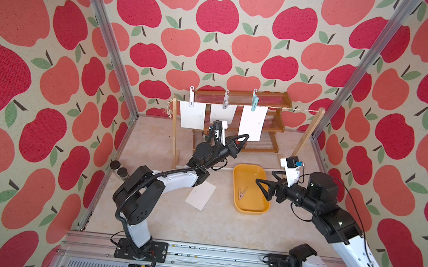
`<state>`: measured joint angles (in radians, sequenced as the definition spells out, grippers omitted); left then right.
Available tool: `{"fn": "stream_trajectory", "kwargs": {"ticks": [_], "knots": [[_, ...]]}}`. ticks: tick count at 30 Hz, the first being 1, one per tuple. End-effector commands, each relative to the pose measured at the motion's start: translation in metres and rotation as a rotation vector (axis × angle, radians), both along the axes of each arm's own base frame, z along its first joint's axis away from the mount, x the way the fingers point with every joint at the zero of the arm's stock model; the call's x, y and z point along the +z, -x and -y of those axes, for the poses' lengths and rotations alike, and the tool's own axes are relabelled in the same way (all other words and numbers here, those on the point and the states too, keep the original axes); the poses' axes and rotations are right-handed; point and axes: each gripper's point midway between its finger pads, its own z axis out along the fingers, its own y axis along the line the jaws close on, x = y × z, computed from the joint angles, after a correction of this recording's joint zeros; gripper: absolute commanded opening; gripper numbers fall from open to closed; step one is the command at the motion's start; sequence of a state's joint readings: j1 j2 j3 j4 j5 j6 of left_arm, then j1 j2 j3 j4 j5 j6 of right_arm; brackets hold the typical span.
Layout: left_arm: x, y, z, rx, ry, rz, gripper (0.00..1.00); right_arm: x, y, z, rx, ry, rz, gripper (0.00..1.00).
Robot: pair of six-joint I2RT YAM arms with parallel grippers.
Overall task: Remove the postcards from the strings
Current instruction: Pinch the postcard on the clothesline, then remove the clamp from the clothesline.
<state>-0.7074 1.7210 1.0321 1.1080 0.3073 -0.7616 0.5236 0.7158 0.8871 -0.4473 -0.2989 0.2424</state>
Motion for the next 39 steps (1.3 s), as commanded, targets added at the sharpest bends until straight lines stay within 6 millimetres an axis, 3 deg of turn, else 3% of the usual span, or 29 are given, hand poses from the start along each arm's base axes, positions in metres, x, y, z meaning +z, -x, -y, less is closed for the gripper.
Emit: {"fn": "stream_trajectory", "kwargs": {"ticks": [1,10,20,26,39], "knots": [[0.01,0.012,-0.002,-0.039,-0.005,0.001,0.0,0.027,0.006,-0.006,0.056,-0.016,0.057,0.99],[0.019,0.01,-0.007,-0.096,-0.01,-0.025,0.0,0.088,-0.015,-0.018,0.097,0.046,0.17,0.99],[0.024,0.006,-0.013,-0.112,0.003,-0.044,0.0,0.165,-0.059,-0.037,0.121,-0.001,0.217,0.98],[0.03,0.004,-0.016,-0.108,0.003,-0.037,0.0,0.197,-0.089,-0.039,0.133,-0.092,0.193,0.97],[0.041,0.002,-0.016,-0.117,0.015,-0.038,0.0,0.221,-0.151,-0.052,0.191,-0.263,0.122,0.96]]}}
